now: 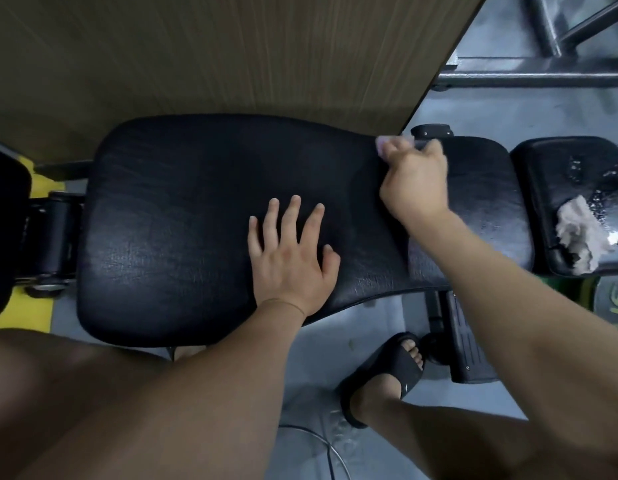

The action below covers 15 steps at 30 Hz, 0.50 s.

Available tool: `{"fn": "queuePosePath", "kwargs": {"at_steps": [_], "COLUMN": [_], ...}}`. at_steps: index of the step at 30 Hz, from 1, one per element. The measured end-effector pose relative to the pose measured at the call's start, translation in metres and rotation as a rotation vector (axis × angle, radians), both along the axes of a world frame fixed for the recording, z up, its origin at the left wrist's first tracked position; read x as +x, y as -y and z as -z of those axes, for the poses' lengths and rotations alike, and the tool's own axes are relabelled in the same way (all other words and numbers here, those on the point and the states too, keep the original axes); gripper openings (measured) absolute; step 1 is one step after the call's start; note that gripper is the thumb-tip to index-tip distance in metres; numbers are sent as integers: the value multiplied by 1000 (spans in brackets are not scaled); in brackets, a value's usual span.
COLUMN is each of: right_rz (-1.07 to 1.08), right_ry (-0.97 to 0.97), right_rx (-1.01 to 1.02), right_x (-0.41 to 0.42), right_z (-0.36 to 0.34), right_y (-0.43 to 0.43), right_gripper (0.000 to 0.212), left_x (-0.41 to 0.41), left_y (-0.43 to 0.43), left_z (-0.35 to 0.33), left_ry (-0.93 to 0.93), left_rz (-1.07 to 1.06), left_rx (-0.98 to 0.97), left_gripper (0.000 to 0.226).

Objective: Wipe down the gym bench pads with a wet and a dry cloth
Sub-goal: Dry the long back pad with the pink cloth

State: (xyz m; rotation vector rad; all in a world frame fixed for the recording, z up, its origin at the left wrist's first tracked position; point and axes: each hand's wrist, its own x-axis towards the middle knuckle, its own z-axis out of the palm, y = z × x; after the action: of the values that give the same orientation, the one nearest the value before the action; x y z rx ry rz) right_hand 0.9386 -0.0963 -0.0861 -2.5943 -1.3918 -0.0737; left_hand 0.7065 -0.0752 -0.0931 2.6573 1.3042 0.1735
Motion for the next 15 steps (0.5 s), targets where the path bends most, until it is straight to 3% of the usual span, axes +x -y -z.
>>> {"fn": "queuePosePath", "kwargs": {"at_steps": [4, 5, 8, 10, 15], "right_rz": [-471, -486, -162, -87, -547], "right_ry": [27, 38, 39, -2, -41], "right_rx": [-127, -128, -77, -42, -44], "right_x": [-34, -23, 12, -2, -26], "right_z": [7, 7, 3, 2, 7], "right_y": [-7, -9, -27, -44, -57], "right_gripper": [59, 57, 60, 56, 51], "left_x": [0, 0, 0, 0, 0], "left_y": [0, 0, -1, -1, -2], "left_z": [-1, -1, -1, -1, -2], "left_ry": [-4, -5, -7, -12, -19], "left_rz": [-3, -4, -1, 5, 9], "left_rx": [-6, -10, -19, -18, -11], "left_gripper": [64, 64, 64, 65, 66]}}
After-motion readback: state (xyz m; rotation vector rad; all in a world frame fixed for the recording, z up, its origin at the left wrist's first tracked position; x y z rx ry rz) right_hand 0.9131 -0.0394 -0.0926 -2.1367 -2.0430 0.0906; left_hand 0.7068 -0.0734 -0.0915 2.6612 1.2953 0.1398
